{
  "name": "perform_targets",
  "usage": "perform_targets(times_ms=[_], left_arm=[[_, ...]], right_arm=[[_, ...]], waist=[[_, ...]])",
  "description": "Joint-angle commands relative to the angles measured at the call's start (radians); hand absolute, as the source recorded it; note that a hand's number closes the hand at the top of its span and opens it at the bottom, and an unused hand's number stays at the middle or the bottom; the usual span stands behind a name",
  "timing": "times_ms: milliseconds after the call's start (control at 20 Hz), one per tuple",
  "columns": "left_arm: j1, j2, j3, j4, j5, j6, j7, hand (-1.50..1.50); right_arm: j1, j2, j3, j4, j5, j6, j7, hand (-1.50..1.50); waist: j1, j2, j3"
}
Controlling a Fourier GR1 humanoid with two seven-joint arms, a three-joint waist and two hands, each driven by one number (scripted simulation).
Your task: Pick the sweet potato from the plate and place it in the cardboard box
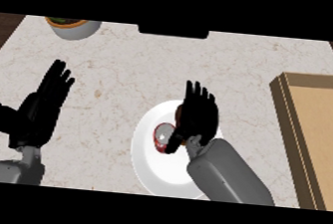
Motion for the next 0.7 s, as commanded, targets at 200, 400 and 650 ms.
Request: perform_targets(times_ms=[200, 400, 650], left_arm=[[-0.036, 0.006, 0.035, 0.014, -0.018, -0.022, 0.037, 0.00], [-0.031, -0.068, -0.026, -0.012, -0.070, 0.043, 0.037, 0.00], [-0.053, -0.005, 0.041, -0.054, -0.031, -0.008, 0.116, 0.00]], right_arm=[[0.024, 0.005, 0.031, 0.035, -0.022, -0.039, 0.041, -1.50], [-0.024, 0.005, 0.006, 0.173, -0.040, -0.087, -0.008, -1.50], [-0.027, 0.005, 0.031, 0.111, -0.053, -0.063, 0.053, -1.50]], waist=[[-0.001, 0.003, 0.000], [0.003, 0.004, 0.000], [0.003, 0.003, 0.000]])
